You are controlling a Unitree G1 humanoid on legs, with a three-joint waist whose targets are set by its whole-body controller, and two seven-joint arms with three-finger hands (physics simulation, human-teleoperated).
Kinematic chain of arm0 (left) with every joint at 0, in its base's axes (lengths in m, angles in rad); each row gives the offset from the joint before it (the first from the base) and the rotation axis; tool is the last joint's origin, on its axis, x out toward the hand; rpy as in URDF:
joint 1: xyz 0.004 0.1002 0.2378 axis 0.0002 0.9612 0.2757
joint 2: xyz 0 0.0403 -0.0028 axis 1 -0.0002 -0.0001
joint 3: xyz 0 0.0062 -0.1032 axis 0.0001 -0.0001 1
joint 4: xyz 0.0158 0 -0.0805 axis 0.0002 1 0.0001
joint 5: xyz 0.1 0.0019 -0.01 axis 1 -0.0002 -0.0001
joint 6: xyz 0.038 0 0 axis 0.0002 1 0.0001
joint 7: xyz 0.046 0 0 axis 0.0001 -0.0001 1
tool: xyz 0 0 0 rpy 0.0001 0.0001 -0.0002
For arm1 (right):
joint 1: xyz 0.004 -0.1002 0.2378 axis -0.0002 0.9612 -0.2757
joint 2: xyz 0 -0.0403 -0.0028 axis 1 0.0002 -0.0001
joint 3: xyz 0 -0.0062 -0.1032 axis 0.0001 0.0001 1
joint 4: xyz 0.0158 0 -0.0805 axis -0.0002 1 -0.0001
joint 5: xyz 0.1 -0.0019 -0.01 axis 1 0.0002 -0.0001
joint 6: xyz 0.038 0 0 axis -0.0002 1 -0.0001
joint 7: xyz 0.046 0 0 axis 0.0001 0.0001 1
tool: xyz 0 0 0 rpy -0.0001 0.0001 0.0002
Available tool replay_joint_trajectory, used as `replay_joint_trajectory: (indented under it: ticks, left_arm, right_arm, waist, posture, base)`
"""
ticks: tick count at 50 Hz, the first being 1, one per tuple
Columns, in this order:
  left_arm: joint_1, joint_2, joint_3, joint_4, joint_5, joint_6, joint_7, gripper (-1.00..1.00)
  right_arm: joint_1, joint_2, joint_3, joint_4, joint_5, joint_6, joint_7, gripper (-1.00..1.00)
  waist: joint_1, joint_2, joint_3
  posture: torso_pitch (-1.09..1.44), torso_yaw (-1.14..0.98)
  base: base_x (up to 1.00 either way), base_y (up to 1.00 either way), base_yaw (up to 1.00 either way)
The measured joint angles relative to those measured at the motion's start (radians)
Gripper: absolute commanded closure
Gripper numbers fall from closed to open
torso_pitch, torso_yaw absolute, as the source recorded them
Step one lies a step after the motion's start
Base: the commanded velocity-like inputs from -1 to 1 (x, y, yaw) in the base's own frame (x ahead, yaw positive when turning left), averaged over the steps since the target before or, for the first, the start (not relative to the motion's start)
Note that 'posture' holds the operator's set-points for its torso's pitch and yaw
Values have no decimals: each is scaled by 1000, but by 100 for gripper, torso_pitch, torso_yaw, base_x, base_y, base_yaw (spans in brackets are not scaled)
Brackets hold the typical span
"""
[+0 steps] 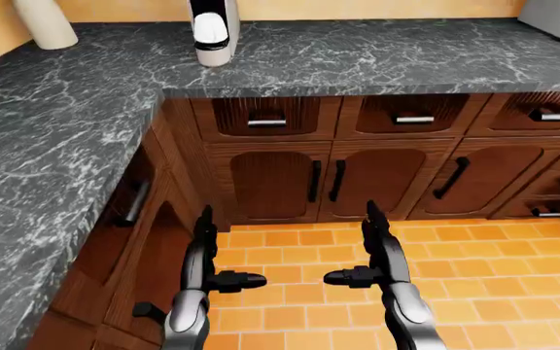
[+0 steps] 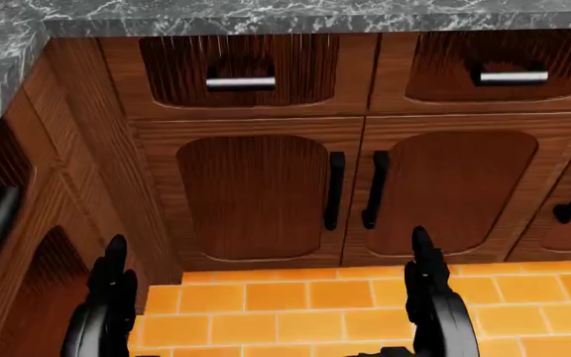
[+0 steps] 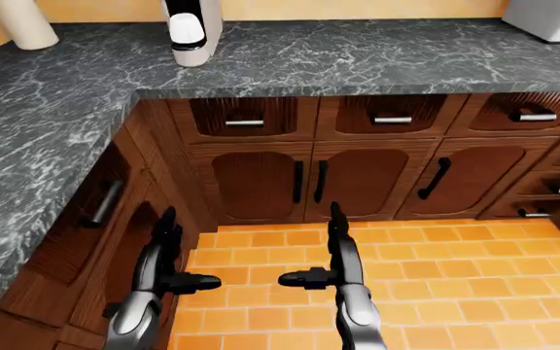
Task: Pick the mug from under the coffee machine dispenser and place it on the counter.
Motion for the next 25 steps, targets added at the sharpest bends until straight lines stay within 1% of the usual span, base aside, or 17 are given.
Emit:
replay_joint_trajectory:
  ticks: [1, 3, 5, 7, 8, 13, 17, 21, 25]
  left_arm:
    - [2, -1, 4, -30, -7, 13, -1, -100]
    - [-20, 1, 12, -104, -23, 20, 0, -100]
    - [-25, 3, 15, -131, -31, 11, 0, -100]
    - [-17, 5, 15, -136, -33, 13, -1, -100]
    - [-19, 8, 17, -134, -31, 14, 0, -100]
    - [-24, 15, 34, -178, -23, 46, 3, -100]
    - [-40, 24, 53, -247, -38, 108, 0, -100]
    - [-69, 40, 87, -331, -56, 173, 3, -100]
    - [-97, 58, 120, -408, -70, 229, 13, -100]
  right_arm:
    - [2, -2, 1, -23, 1, 1, 1, -100]
    - [-9, -6, -2, -88, -1, -15, 1, -100]
    - [-13, -3, -2, -105, -2, -33, 1, -100]
    - [-7, -5, 0, -112, -3, -23, 4, -100]
    - [-11, -6, -3, -113, -3, -13, 6, -100]
    - [-25, -13, -23, -153, 2, 42, 4, -100]
    - [-62, -26, -44, -209, 17, 98, 5, -100]
    - [-113, -51, -86, -235, 40, 127, 6, -100]
    - [-135, -69, -109, -285, 56, 169, 6, -100]
  waist:
    - [-1, -4, -9]
    - [5, -4, -56]
    - [7, -10, -39]
    - [7, -9, -53]
    - [6, -7, -55]
    - [7, -4, -57]
    - [7, -3, -63]
    - [8, -4, -72]
    - [8, -4, -75]
  posture:
    - [0, 0]
    - [0, 0]
    - [0, 0]
    - [0, 0]
    - [0, 0]
    - [0, 0]
    - [0, 0]
    - [0, 0]
    - [0, 0]
  base:
    - [0, 0, 0]
    - [0, 0, 0]
    - [0, 0, 0]
    - [0, 0, 0]
    - [0, 0, 0]
    - [0, 0, 0]
    - [0, 0, 0]
    - [0, 0, 0]
    - [0, 0, 0]
